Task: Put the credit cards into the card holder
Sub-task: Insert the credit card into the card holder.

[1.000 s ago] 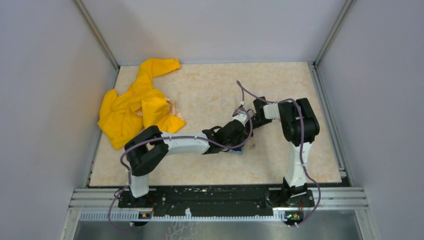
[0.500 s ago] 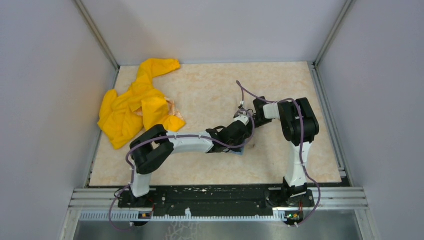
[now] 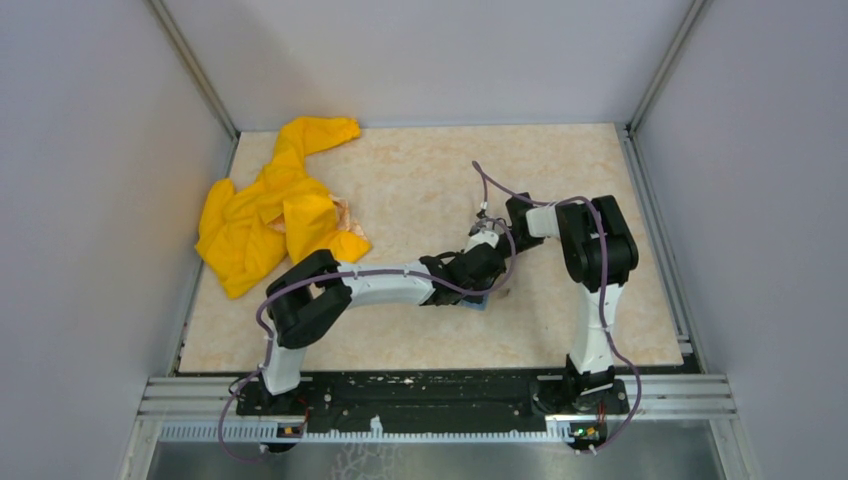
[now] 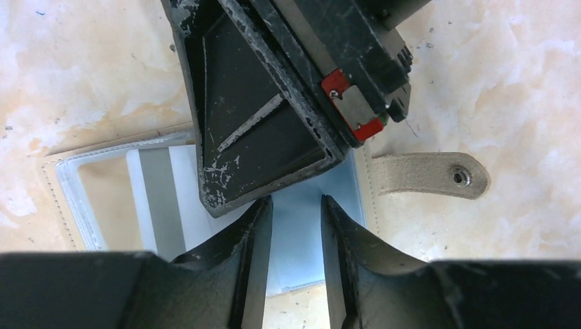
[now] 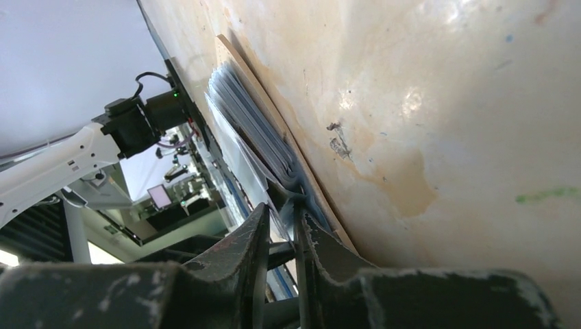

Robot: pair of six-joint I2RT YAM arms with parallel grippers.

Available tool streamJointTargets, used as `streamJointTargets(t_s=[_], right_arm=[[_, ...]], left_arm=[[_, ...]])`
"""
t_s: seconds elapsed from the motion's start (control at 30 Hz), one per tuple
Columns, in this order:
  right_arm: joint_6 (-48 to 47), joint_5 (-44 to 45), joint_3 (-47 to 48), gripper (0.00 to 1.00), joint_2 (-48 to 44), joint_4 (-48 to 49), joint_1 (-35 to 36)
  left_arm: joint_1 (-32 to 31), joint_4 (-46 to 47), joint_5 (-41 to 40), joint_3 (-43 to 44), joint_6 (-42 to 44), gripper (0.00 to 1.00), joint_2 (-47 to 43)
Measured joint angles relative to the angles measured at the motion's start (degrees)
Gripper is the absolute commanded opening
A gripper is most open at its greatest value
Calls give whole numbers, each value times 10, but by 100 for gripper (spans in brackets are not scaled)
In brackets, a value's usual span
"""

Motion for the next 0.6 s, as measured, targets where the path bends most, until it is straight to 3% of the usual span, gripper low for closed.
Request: streamJointTargets(t_s=[0.2,0.6], right_arm=[[-4,-8,7,39,0,-10,0],[-45,-23,24,53,-7,-40,-21]], left_arm=[[0,-21,-17,4,1,46,2],[0,-25,-30,5,2,52,2]])
